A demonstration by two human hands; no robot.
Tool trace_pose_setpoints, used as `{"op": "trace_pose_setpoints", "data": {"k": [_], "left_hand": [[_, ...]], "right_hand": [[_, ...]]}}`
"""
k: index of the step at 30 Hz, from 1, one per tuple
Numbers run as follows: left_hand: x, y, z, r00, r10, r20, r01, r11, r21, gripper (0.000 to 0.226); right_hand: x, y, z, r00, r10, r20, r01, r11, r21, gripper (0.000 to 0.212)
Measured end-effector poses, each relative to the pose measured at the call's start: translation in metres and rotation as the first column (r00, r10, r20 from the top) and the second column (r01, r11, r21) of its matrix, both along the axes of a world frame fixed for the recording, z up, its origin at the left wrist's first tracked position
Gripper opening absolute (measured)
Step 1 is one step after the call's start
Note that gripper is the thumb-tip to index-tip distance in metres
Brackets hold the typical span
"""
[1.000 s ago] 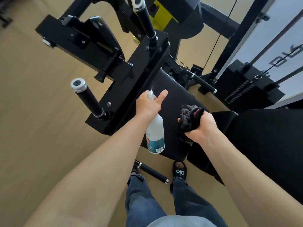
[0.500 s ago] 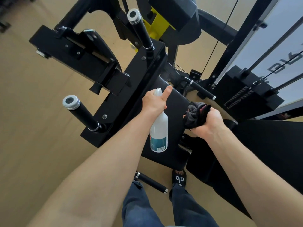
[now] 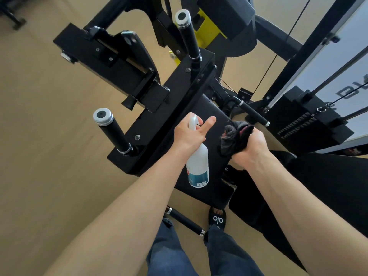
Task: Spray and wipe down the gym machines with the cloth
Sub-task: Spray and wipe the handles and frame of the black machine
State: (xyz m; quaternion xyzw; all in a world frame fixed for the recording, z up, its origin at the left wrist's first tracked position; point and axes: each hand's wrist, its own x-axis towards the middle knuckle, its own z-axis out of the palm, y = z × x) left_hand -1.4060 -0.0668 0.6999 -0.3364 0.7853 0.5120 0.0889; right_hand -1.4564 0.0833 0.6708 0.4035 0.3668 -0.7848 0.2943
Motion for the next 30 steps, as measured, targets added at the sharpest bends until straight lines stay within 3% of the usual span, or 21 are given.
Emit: {"op": "trace_pose_setpoints", "data": {"k": [5,9,12,15,18,20,23,30], "left_hand": [[0.077,-0.022,-0.003,0.998,0.036,0.059,-0.035,0.999,-0.015,0.038],[0.144,-0.042,-0.006,0.985,0.164,0.054,-0.164,0.986,-0.019,0.029],[0.177,-0.066,-0.005,0.98,0.192,0.05,-0.186,0.978,-0.098,0.032],[0.195,-0.091,-0.004,0.995,0.096,-0.012,-0.097,0.985,-0.141,0.038],[0.203,-0.112,-0.003,0.999,-0.012,-0.052,0.005,0.99,-0.139,0.039],[0.205,-0.128,0.0,0.996,0.02,-0.087,-0.033,0.987,-0.155,0.038],[0.199,-0.152,0.004,0.991,0.094,-0.091,-0.105,0.986,-0.13,0.03],[0.175,-0.179,-0.004,0.996,-0.081,-0.025,0.078,0.99,-0.114,0.033]], "right_hand": [[0.02,-0.05,-0.005,0.992,0.105,-0.063,-0.105,0.994,-0.008,0.04],[0.052,-0.104,-0.024,0.99,0.139,0.011,-0.138,0.988,-0.07,0.02],[0.086,-0.139,-0.025,0.981,0.173,0.091,-0.167,0.984,-0.068,0.028],[0.116,-0.175,-0.028,0.964,0.232,0.133,-0.238,0.971,0.034,0.036],[0.139,-0.201,-0.037,0.963,0.265,0.055,-0.27,0.936,0.225,0.052],[0.157,-0.218,-0.04,0.962,0.274,0.009,-0.264,0.915,0.305,0.052],[0.174,-0.234,-0.042,0.964,0.266,-0.016,-0.244,0.905,0.349,0.052],[0.108,-0.222,-0.061,0.953,0.177,-0.245,-0.065,0.912,0.404,0.052]]}}
